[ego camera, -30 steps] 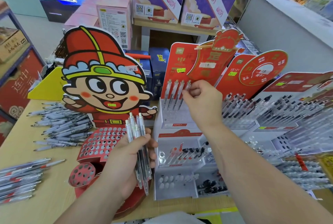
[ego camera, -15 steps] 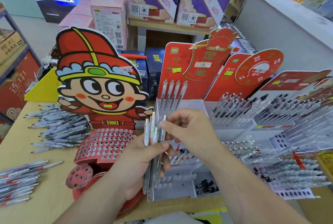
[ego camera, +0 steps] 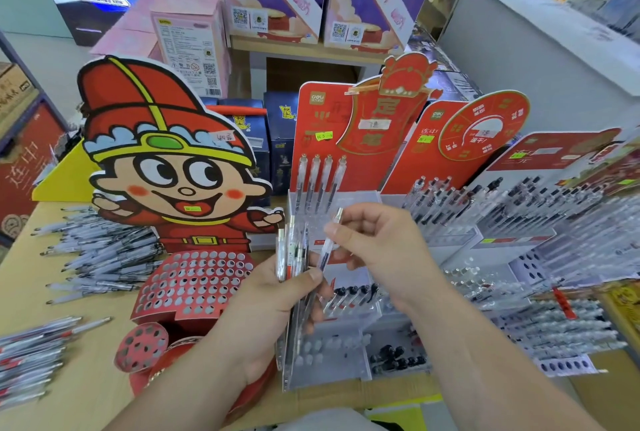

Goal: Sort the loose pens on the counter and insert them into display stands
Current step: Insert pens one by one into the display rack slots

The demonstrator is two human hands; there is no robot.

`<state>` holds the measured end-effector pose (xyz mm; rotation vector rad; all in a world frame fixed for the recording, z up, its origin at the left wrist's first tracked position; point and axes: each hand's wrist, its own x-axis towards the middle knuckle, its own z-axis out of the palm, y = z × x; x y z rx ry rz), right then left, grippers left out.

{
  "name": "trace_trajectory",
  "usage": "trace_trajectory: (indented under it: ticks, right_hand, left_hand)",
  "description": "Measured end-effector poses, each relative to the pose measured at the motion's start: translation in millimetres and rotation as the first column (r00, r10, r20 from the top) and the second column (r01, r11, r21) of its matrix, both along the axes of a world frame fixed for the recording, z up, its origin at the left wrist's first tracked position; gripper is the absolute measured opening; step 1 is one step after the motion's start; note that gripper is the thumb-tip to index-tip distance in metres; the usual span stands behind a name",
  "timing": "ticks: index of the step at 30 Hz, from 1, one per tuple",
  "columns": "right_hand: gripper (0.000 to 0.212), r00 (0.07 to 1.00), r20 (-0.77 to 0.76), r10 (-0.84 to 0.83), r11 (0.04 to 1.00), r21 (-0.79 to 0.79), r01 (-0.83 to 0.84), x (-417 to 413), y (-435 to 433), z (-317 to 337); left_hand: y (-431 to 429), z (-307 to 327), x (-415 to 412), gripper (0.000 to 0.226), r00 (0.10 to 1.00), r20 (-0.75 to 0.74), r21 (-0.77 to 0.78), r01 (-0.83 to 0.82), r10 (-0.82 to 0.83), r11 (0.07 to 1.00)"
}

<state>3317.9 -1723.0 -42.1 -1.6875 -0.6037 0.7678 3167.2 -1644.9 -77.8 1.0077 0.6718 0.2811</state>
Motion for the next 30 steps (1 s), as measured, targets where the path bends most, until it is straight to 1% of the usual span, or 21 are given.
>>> trace_trajectory:
  ticks: [3,5,8,11,13,15,17,21,24,28,30]
  right_hand:
    - [0.013,1.000,0.017,-0.021,1.000,0.007,0.021,-0.9,0.8,0.5]
    - [0.008,0.999,0.027,-0.045,0.998,0.045,0.044,5.3,-0.2,9.5]
    - [0.014,0.980,0.147,-0.137,0.983,0.145,0.115,21.5,-1.8,29.3]
    - [0.017,0.925,0.303,-0.230,0.959,0.233,0.162,35.6,0.1,44.0]
    - [0.016,0.858,0.448,-0.251,0.961,0.220,0.166,42.9,3.4,46.8]
    - [0.014,0.781,0.577,-0.241,0.970,0.173,0.171,47.9,9.0,45.5]
    - [0.013,0.723,0.652,-0.227,0.974,0.141,0.179,50.3,16.3,42.1]
    - [0.016,0.644,0.738,-0.200,0.976,0.096,0.193,50.3,27.7,32.4]
    - [0.014,0.606,0.773,-0.190,0.978,0.092,0.189,50.2,32.0,28.9]
    - [0.017,0.584,0.791,-0.183,0.977,0.079,0.199,50.9,36.7,28.2]
    - [0.017,0.576,0.803,-0.153,0.981,0.053,0.188,50.5,37.5,26.4]
  left_hand:
    - [-0.7,-0.3,2.9,0.016,1.000,-0.019,0.004,-0.016,0.016,1.000]
    - [1.0,-0.2,4.0,0.018,0.999,-0.025,-0.044,-0.039,0.038,0.998]
    - [5.9,-3.0,4.1,0.019,0.993,-0.040,-0.087,-0.110,0.107,0.990]
    - [9.2,-6.5,3.8,0.020,0.987,-0.056,-0.106,-0.156,0.150,0.982]
    - [9.8,-7.5,3.3,0.020,0.986,-0.060,-0.114,-0.164,0.158,0.980]
    - [10.1,-7.3,2.6,0.021,0.985,-0.055,-0.120,-0.169,0.164,0.978]
    - [10.4,-6.5,1.7,0.021,0.984,-0.051,-0.126,-0.175,0.170,0.976]
    - [11.0,-5.9,-0.9,0.020,0.983,-0.047,-0.121,-0.179,0.175,0.976]
    - [11.6,-8.3,-3.6,0.020,0.984,-0.044,-0.121,-0.177,0.173,0.977]
    - [13.2,-12.9,-7.3,0.021,0.983,-0.053,-0.120,-0.182,0.176,0.976]
    - [13.7,-13.6,-8.5,0.021,0.983,-0.053,-0.122,-0.181,0.175,0.976]
